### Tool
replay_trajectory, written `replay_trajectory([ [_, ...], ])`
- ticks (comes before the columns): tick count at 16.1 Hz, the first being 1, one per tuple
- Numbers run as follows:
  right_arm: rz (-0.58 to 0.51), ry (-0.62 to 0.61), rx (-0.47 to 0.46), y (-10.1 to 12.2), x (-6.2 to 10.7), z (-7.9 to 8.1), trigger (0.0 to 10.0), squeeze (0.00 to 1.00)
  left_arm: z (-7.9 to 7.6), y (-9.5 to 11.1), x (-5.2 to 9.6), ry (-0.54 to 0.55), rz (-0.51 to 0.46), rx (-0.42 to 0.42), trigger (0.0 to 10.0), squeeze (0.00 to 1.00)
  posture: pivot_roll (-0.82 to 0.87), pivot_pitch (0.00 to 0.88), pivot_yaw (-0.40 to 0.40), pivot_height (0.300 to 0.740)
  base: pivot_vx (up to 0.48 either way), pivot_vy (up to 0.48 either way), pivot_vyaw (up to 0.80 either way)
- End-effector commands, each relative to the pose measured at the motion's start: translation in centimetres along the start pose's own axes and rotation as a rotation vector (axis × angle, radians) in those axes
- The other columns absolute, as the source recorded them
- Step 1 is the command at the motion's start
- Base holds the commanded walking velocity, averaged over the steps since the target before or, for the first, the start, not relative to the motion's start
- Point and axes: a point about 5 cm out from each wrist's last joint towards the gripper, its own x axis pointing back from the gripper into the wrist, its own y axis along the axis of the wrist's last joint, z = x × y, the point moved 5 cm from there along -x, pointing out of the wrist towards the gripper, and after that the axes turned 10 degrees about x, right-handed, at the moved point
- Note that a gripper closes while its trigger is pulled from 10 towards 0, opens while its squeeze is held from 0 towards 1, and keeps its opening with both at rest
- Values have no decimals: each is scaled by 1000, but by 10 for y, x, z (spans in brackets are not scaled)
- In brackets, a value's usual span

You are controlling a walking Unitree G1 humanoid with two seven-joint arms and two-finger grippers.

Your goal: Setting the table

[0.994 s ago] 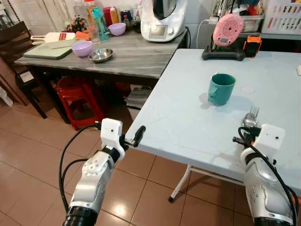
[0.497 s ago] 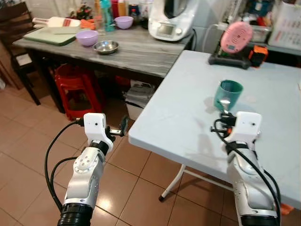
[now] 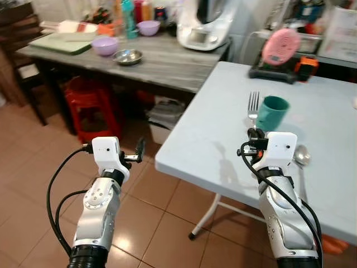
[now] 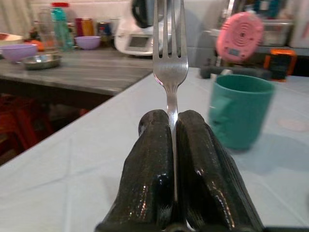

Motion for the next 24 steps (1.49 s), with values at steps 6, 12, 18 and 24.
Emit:
replay_trajectory([
  [6, -12, -27, -12, -1, -3, -4, 10000, 0, -11, 7, -13, -44, -22, 10, 10000, 0, 53, 0, -13, 740, 0, 292, -800],
  [12, -32, -1, -11, 2, -7, 3, 10000, 0, -10, 7, -13, -47, -26, 11, 10000, 0, 63, 0, -24, 740, 0, 360, -260],
  [18, -37, 13, 2, 1, -7, 5, 10000, 0, -10, 6, -13, -46, -29, 7, 10000, 0, 64, 0, -26, 740, 0, 359, 178],
  [24, -34, -4, -2, 0, -7, 0, 10000, 0, -10, 6, -14, -48, -28, 6, 10000, 0, 57, 0, -21, 740, 0, 363, 191],
])
